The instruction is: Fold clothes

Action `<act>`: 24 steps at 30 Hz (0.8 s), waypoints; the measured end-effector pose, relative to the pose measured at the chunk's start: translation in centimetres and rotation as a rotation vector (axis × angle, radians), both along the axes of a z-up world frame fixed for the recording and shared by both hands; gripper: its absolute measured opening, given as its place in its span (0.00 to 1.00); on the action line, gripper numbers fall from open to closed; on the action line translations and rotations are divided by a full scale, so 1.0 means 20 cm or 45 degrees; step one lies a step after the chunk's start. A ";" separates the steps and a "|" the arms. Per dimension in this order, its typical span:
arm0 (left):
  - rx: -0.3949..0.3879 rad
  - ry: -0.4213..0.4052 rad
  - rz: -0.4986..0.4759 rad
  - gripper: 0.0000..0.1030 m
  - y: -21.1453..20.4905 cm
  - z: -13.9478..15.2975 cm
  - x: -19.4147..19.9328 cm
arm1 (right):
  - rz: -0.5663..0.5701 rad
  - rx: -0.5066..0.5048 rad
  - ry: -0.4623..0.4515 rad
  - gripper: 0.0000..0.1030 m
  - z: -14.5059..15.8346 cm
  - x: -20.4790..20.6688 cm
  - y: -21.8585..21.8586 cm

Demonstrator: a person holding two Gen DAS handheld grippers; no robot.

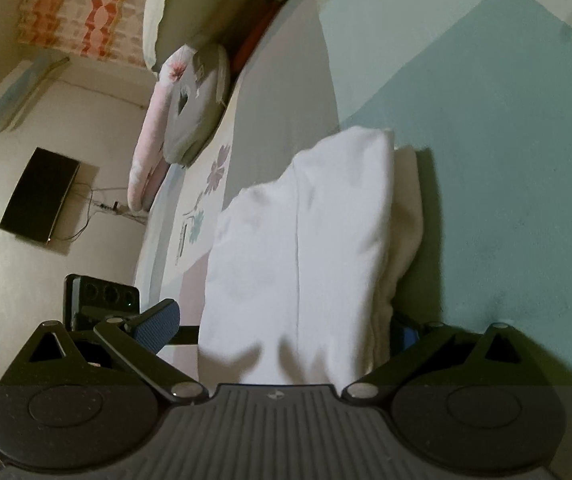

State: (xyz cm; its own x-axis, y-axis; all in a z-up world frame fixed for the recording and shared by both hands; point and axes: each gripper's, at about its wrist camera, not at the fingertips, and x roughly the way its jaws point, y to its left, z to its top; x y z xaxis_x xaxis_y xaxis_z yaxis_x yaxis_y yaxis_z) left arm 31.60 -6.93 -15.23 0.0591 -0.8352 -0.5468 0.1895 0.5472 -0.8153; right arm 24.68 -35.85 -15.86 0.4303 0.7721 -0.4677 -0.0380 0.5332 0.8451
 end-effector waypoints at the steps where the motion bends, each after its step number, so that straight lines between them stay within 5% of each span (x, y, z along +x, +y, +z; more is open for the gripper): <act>1: 0.007 -0.011 -0.012 0.98 0.00 0.01 -0.01 | 0.012 -0.002 -0.010 1.00 0.00 -0.01 0.00; 6: -0.068 0.010 -0.028 0.98 0.09 -0.01 -0.03 | 0.054 0.064 -0.060 1.00 -0.01 -0.09 -0.04; 16: -0.057 -0.036 -0.003 0.98 0.11 -0.01 -0.04 | 0.035 0.067 -0.102 1.00 0.00 -0.05 -0.01; 24: -0.041 0.023 0.061 0.98 0.03 0.00 0.00 | -0.040 0.113 -0.089 1.00 0.01 -0.04 0.00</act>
